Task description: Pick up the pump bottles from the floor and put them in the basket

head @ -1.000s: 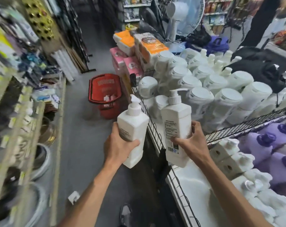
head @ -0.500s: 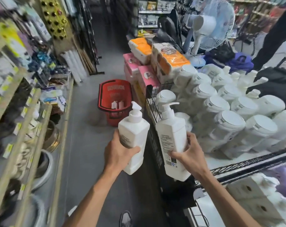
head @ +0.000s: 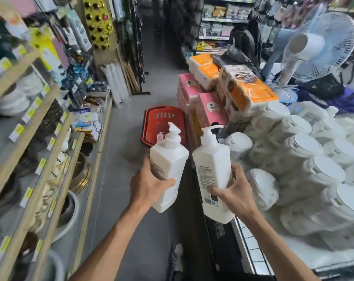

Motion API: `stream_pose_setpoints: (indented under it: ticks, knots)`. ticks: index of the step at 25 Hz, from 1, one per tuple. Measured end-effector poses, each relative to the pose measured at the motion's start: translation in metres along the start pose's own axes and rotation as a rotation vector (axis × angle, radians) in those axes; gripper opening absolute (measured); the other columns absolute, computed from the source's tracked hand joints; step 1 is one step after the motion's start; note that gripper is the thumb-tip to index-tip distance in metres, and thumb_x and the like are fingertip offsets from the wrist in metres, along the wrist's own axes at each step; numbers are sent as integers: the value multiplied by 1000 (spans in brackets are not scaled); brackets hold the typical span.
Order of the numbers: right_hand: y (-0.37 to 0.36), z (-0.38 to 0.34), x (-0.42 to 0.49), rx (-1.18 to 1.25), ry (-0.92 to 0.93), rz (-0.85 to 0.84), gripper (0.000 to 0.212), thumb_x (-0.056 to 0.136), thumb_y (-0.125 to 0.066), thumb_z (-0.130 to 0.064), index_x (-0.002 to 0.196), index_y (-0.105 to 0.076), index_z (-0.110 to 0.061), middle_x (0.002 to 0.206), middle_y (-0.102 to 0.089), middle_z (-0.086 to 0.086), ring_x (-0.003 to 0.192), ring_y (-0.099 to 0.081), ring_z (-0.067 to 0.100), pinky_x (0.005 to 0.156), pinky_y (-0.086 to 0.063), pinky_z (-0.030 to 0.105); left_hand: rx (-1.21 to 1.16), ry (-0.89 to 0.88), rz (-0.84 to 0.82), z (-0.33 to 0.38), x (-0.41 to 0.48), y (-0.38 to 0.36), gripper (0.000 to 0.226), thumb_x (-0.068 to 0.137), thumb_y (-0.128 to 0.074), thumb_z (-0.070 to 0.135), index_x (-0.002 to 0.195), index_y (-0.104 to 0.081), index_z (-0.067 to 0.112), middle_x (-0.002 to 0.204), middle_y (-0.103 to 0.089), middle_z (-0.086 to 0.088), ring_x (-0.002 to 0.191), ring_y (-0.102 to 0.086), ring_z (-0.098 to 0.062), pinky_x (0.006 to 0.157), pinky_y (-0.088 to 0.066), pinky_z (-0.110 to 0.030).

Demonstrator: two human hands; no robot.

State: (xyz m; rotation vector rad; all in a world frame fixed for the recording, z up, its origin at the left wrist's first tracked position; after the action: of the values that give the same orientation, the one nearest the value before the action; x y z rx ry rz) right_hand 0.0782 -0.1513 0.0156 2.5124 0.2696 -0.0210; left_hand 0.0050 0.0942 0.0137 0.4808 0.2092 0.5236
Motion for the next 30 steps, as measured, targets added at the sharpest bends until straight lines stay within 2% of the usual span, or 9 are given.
stream_pose_setpoints:
  ticks: [2, 5, 8, 14, 19, 23, 27, 30]
  knots:
    - [-14, -6, 32, 7, 16, -23, 82, 60, -91, -34, 125, -41, -35, 109, -62, -20, 101, -63, 6, 81, -52, 36, 12, 22, 31, -4, 29, 3, 68, 50, -78, 45, 110, -47, 37, 92, -67, 15, 85, -65, -13, 78, -56, -43]
    - [-32, -10, 83, 48, 33, -60, 83, 55, -87, -42, 124, -40, -38, 109, -63, -18, 100, -65, 8, 82, -57, 44, 29, 46, 80, -6, 73, 3, 68, 49, -78, 48, 108, -44, 38, 94, -67, 13, 86, -66, -16, 77, -57, -44]
    - [-46, -16, 131, 76, 27, -94, 81, 55, -84, -43, 123, -41, -38, 109, -64, -19, 100, -64, 6, 82, -57, 41, 38, 89, 99, -5, 111, 1, 69, 49, -79, 48, 107, -42, 43, 95, -67, 12, 87, -66, -16, 77, -57, -45]
    - [-69, -28, 225, 78, 17, -149, 77, 63, -90, -28, 124, -43, -35, 107, -62, -22, 98, -62, -1, 87, -56, 42, 22, 150, 147, -1, 192, -5, 72, 48, -78, 48, 111, -43, 40, 99, -67, 11, 89, -66, -15, 79, -57, -46]
    - [-89, -37, 283, 64, -7, -157, 76, 61, -91, -31, 119, -43, -39, 104, -64, -21, 97, -65, 2, 87, -57, 47, 20, 154, 149, 2, 252, 0, 70, 50, -79, 46, 109, -43, 39, 97, -67, 12, 89, -66, -16, 79, -56, -46]
    - [-112, -54, 330, 46, -33, -154, 77, 63, -91, -30, 121, -42, -36, 105, -63, -20, 97, -63, 1, 86, -57, 46, 15, 148, 128, 0, 310, 7, 66, 52, -81, 41, 104, -41, 42, 91, -66, 15, 85, -65, -10, 76, -56, -42]
    - [-146, -75, 383, 22, -56, -126, 78, 63, -90, -32, 124, -41, -33, 106, -62, -19, 98, -62, 2, 82, -54, 39, -11, 143, 79, -15, 383, 20, 64, 52, -80, 39, 103, -43, 41, 90, -66, 16, 83, -63, -4, 74, -55, -37]
    - [-173, -94, 423, 47, -98, -78, 77, 64, -91, -29, 123, -41, -33, 105, -61, -19, 100, -61, 2, 80, -52, 35, -8, 143, 28, -20, 445, 29, 63, 54, -83, 35, 103, -44, 36, 87, -65, 17, 80, -62, 1, 65, -50, -28]
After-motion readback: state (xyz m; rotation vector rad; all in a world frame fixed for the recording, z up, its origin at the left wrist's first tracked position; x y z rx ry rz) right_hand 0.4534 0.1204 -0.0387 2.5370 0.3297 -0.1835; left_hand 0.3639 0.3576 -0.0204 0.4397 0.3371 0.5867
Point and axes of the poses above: each hand's wrist, its own x-axis towards the middle knuckle, its own y-axis out of the back of the hand, z = x × y, the point moved 1 cm from there along x, towards the middle knuckle
